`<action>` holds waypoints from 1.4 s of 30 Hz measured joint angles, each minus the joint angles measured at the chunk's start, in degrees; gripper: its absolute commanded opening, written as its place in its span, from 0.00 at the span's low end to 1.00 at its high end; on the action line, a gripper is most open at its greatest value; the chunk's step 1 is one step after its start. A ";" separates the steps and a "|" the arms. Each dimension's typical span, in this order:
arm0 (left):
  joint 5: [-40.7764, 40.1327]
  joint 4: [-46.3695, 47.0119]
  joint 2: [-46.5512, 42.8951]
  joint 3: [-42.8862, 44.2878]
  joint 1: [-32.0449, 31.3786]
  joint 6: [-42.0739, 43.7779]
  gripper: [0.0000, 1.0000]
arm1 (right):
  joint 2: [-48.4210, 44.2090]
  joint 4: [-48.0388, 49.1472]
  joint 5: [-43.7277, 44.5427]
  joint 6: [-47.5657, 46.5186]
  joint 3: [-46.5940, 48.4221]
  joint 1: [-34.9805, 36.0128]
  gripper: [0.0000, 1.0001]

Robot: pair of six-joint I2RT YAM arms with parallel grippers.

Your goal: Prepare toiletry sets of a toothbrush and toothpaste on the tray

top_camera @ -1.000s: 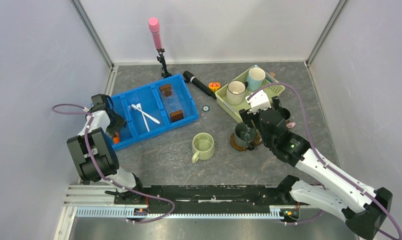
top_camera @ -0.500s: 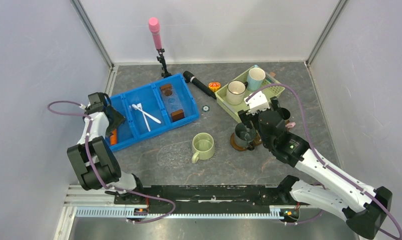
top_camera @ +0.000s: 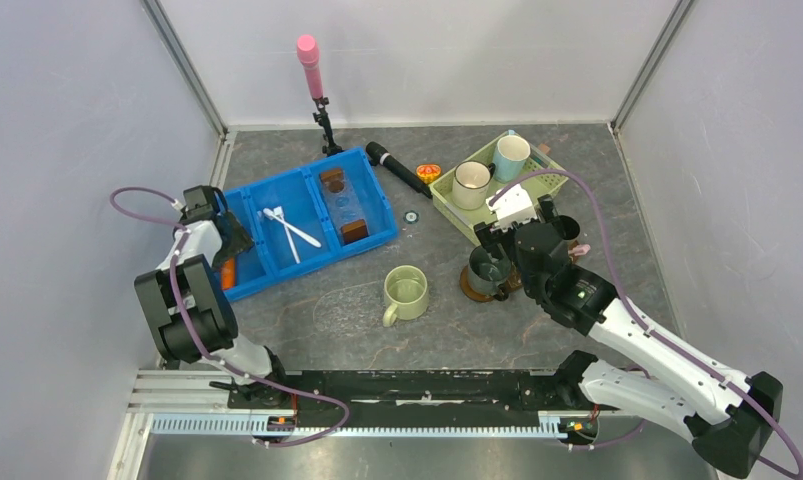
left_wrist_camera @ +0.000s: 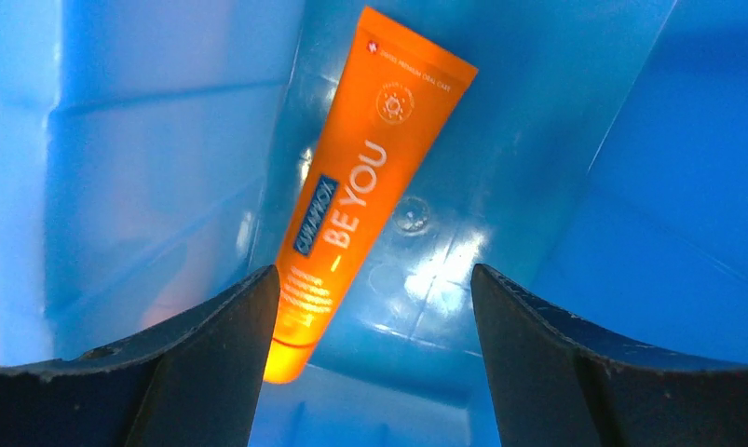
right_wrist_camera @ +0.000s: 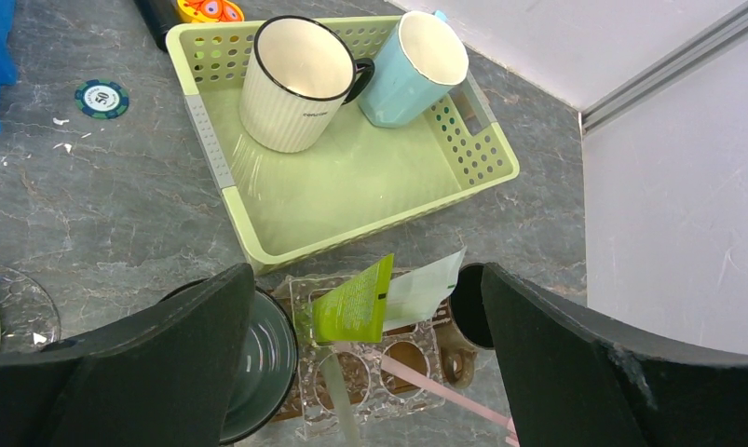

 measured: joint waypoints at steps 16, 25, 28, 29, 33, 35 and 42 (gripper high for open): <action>3.96 3.41 4.35 1.14 1.14 -1.75 0.51 | -0.22 0.87 0.59 -0.90 -1.77 0.11 0.98; 7.76 3.04 4.31 1.49 1.57 -6.58 0.48 | -0.22 1.11 1.44 -1.70 -1.92 0.76 0.98; 8.28 2.97 4.28 1.57 1.46 -7.17 0.57 | -0.22 1.53 1.49 -1.90 -1.95 0.76 0.98; 8.33 2.82 4.28 1.57 1.44 -7.28 0.60 | -0.22 1.70 1.49 -1.92 -1.95 0.76 0.98; 9.11 0.44 4.28 1.57 1.22 -6.36 0.63 | -0.22 2.14 1.49 -1.92 -1.99 0.76 0.98; 9.14 -0.59 4.28 1.57 1.25 -5.25 0.63 | -0.22 2.19 1.49 -1.95 -2.08 0.76 0.98; 8.96 -3.06 4.42 1.55 0.94 -2.21 0.62 | -0.24 2.19 1.49 -1.95 -2.51 0.76 0.98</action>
